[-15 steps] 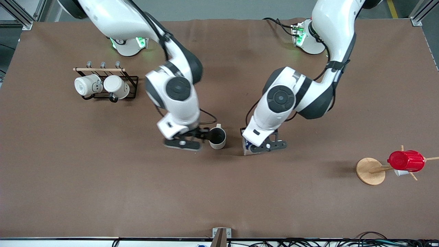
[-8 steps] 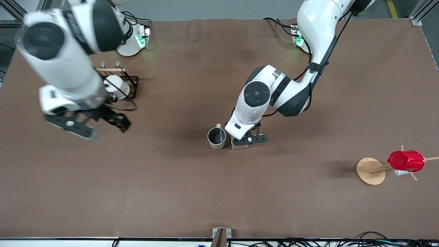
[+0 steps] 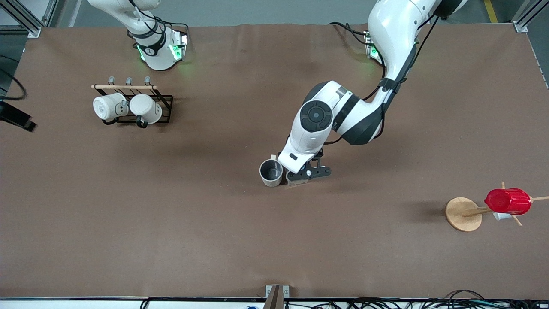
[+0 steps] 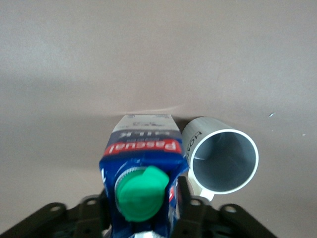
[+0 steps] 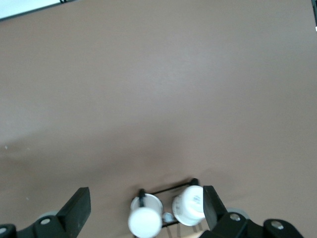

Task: Place cup and milk on table
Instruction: 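Withdraw the right gripper while the left gripper places the milk beside the mug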

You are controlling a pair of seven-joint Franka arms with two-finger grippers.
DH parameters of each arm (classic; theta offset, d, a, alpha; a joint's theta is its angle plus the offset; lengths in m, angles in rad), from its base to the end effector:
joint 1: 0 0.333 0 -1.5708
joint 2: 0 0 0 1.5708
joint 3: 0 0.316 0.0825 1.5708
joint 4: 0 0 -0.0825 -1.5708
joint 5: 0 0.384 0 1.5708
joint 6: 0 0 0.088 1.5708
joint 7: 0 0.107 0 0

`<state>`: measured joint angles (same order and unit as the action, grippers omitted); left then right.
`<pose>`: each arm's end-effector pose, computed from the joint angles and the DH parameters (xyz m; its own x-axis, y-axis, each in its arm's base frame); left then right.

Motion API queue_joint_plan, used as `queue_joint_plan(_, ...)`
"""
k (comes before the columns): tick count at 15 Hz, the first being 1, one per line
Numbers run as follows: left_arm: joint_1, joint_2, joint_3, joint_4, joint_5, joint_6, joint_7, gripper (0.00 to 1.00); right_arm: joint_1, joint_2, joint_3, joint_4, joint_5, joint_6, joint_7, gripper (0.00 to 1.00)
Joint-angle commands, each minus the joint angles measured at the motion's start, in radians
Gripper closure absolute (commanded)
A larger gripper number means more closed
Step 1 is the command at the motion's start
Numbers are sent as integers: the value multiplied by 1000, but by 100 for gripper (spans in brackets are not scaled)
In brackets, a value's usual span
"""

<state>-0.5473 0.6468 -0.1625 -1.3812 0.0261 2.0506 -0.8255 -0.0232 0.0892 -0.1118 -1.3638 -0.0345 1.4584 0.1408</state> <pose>0.5683 -0.4544 0.3395 0.9901 0.1361 -0.0342 0.1382 -0.9878 0.0722 0.5651 -0.0773 0.6613 0.9612 -0.2754 0.0122 -0.2757 -0.9603 0.0429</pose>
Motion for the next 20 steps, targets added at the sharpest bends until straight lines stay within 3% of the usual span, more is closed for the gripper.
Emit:
queue_joint_plan(1,12,-39,15,25,18,-18,0,0,-10,-62,-28,-115,27,33,-44,0)
queue_joint_plan(4,137,-186,34,10,21,-149,47,0,-44,-57,9,-115,64,57,-40,0)
queue_joint_plan(7,265,-306,31,8,18,-245,296,0,-38,-59,78,-107,67,53,58,0)
queue_joint_plan(13,457,-507,29,-4,17,-477,587,0,-20,-59,77,-106,68,45,59,0)
queue_joint_plan(15,506,-576,26,-65,6,-489,673,0,-21,-59,75,-106,70,46,56,0)
queue_joint_plan(20,509,-768,31,-283,2,-477,712,0,-21,-59,75,-106,68,43,46,0)
